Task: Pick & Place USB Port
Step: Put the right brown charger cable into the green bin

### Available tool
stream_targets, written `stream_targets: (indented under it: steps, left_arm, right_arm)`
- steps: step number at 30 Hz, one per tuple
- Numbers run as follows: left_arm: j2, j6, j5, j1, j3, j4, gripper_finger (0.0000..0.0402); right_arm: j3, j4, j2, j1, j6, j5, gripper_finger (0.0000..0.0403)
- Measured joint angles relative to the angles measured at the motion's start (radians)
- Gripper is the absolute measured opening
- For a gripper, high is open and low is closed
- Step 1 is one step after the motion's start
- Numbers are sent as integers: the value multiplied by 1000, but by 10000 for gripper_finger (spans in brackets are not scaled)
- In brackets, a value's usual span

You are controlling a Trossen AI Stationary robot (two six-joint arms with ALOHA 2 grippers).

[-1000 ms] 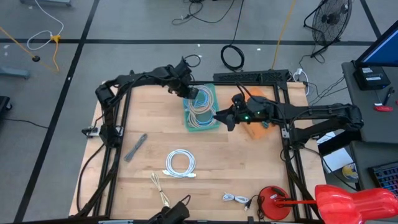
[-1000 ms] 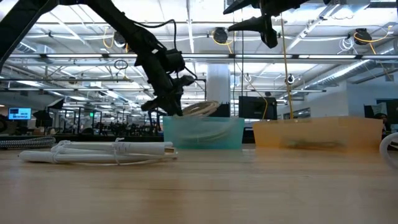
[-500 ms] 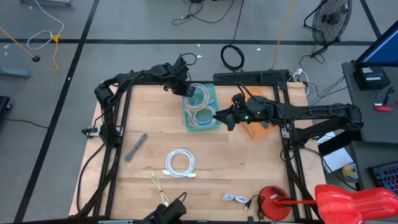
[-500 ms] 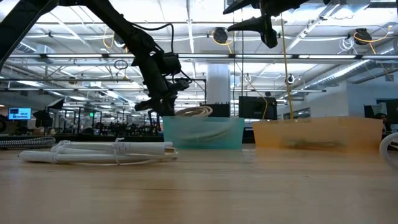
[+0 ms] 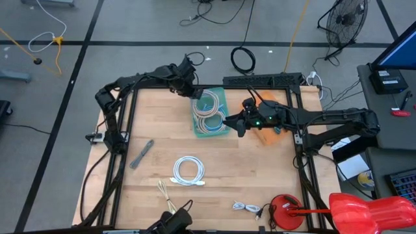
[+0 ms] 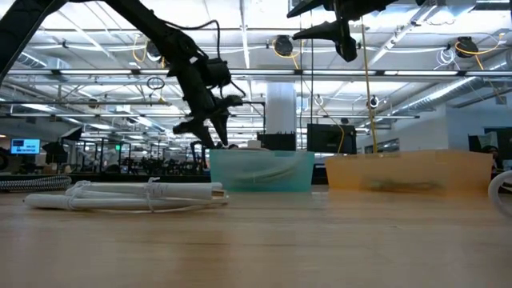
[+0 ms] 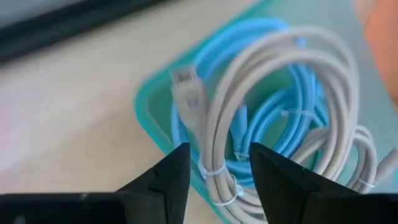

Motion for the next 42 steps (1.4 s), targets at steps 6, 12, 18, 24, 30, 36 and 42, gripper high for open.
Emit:
stream_targets:
  steps: [6,12,18,24,30,36,42]
  left_arm:
    - [-35,34,-36,10,93,-44,127]
    - [-36,86,205,-43,160,-44,58]
    - [-28,229,208,-171,158,-128,7]
    - [3,366,86,-262,156,-194,2]
    - [54,378,76,-286,155,-187,1]
    - [103,387,50,-295,155,-185,1]
    - [143,398,-32,-295,155,-182,1]
  right_arm:
    - [0,1,0,3,-1,1,155]
    - [0,8,0,3,-3,1,155]
    - [0,8,0,3,-4,1,155]
    - [0,8,0,3,-4,6,155]
    - [0,15,0,3,-4,6,155]
    - [0,15,0,6,3,3,155]
    - [0,15,0,17,5,2,155]
